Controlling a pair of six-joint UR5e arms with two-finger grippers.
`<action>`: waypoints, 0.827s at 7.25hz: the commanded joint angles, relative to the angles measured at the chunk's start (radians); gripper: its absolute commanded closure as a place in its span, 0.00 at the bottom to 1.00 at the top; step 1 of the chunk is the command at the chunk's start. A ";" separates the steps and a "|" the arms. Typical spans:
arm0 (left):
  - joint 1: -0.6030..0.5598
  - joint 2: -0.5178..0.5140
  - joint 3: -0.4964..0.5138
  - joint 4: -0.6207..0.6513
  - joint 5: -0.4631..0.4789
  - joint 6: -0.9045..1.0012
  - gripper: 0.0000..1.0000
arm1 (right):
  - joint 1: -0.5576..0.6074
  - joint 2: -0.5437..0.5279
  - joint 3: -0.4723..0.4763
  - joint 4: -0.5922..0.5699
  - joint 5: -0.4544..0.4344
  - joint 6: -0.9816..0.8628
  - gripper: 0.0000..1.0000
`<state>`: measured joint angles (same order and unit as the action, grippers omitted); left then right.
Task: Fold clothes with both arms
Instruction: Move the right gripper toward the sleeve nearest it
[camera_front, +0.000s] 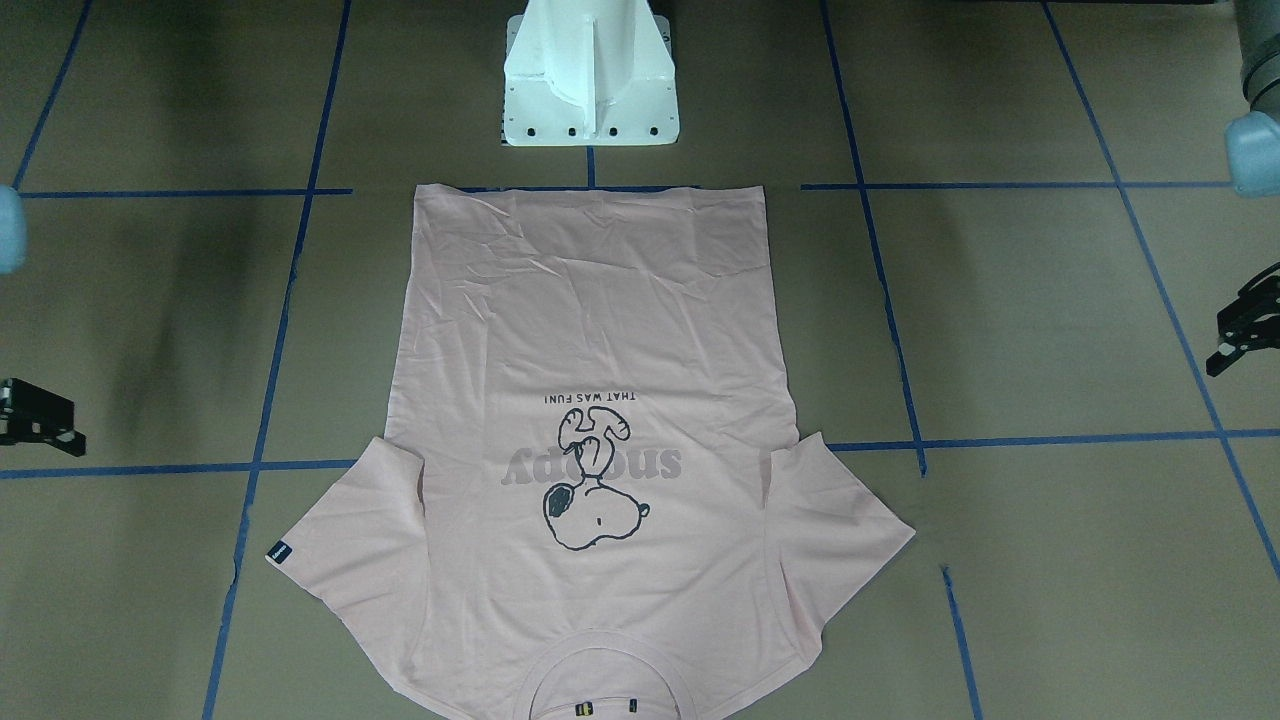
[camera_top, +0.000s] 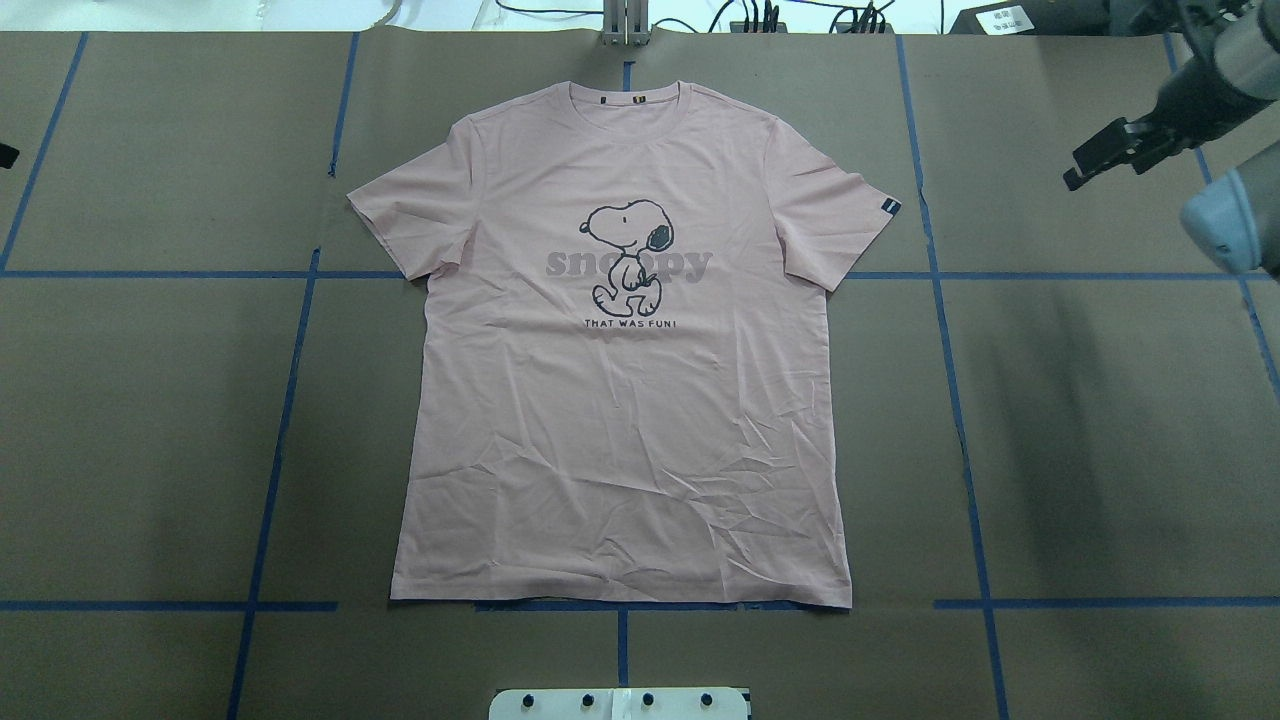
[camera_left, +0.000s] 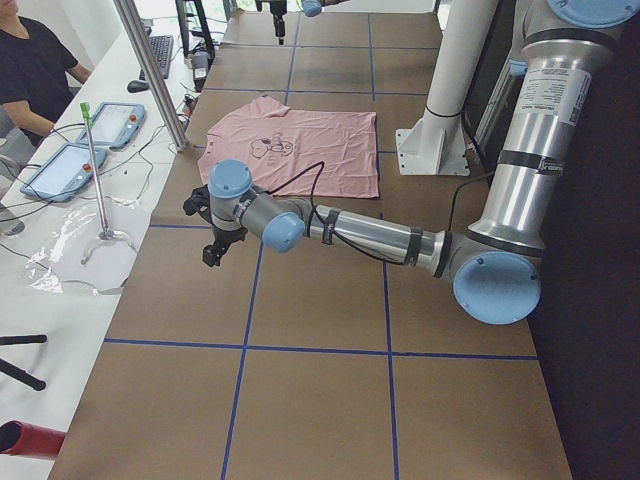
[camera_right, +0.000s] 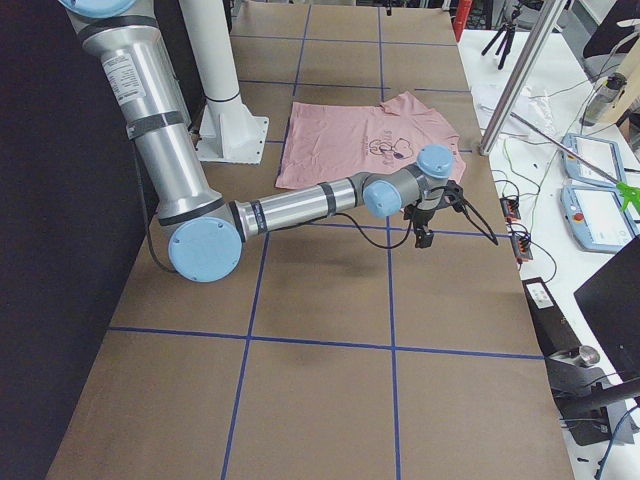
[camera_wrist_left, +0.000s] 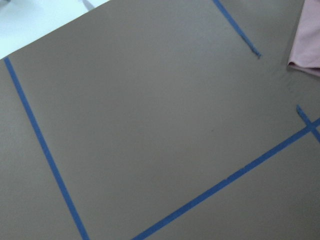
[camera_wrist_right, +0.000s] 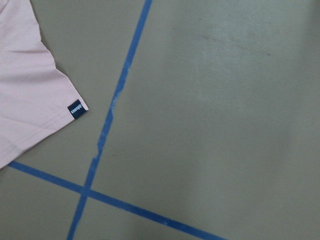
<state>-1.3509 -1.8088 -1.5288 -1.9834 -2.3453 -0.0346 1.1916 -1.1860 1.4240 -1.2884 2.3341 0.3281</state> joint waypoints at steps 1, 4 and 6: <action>0.047 -0.061 0.047 -0.032 0.012 -0.060 0.00 | -0.110 0.107 -0.167 0.249 -0.089 0.308 0.00; 0.061 -0.073 0.035 -0.038 0.027 -0.195 0.00 | -0.221 0.185 -0.227 0.265 -0.225 0.457 0.00; 0.059 -0.073 0.029 -0.038 0.027 -0.195 0.00 | -0.234 0.226 -0.283 0.264 -0.228 0.457 0.00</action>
<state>-1.2918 -1.8810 -1.4967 -2.0216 -2.3182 -0.2264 0.9662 -0.9845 1.1742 -1.0248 2.1114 0.7813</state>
